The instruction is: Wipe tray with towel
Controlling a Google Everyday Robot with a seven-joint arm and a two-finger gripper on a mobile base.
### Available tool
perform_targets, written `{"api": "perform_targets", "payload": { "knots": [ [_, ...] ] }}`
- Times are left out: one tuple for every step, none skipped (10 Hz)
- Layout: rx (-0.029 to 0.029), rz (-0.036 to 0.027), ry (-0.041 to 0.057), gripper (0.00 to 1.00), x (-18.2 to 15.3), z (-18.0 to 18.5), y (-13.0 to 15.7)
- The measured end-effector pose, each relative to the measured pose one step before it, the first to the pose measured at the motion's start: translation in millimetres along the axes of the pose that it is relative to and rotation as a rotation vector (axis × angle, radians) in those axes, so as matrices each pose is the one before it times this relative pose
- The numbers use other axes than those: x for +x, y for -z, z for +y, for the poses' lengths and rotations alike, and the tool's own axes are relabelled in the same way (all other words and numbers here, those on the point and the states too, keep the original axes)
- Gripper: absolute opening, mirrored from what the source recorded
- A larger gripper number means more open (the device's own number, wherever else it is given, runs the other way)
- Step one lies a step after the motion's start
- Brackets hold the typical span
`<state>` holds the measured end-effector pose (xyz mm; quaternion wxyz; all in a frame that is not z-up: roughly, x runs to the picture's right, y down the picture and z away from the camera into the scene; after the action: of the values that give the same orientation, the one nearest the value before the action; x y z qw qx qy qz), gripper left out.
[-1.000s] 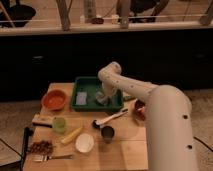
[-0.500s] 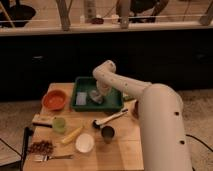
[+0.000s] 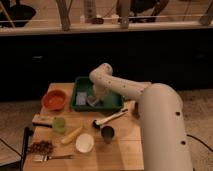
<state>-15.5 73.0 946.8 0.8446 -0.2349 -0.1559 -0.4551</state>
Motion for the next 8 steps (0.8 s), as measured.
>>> {"api": "perform_targets", "payload": {
  "knots": [
    [-0.00824, -0.00123, -0.00162, 0.03, 1.08, 8.42, -0.29],
    [-0.00840, 0.00294, -0.01362, 0.03, 6.39, 9.98, 0.54],
    [-0.01181, 0.00852, -0.02878, 0.03, 11.77, 15.12, 1.19],
    [-0.00724, 0.01005, -0.03035, 0.03, 10.72, 9.97, 1.30],
    [-0.00466, 0.01712, -0.03951, 0.03, 14.88, 7.78, 2.23],
    [-0.00452, 0.01852, -0.03614, 0.03, 12.51, 2.85, 1.47],
    [0.00439, 0.00940, -0.01852, 0.03, 5.87, -2.74, 1.17],
    [0.01025, 0.00795, -0.01350, 0.03, 5.75, -5.19, 0.88]
  ]
}}
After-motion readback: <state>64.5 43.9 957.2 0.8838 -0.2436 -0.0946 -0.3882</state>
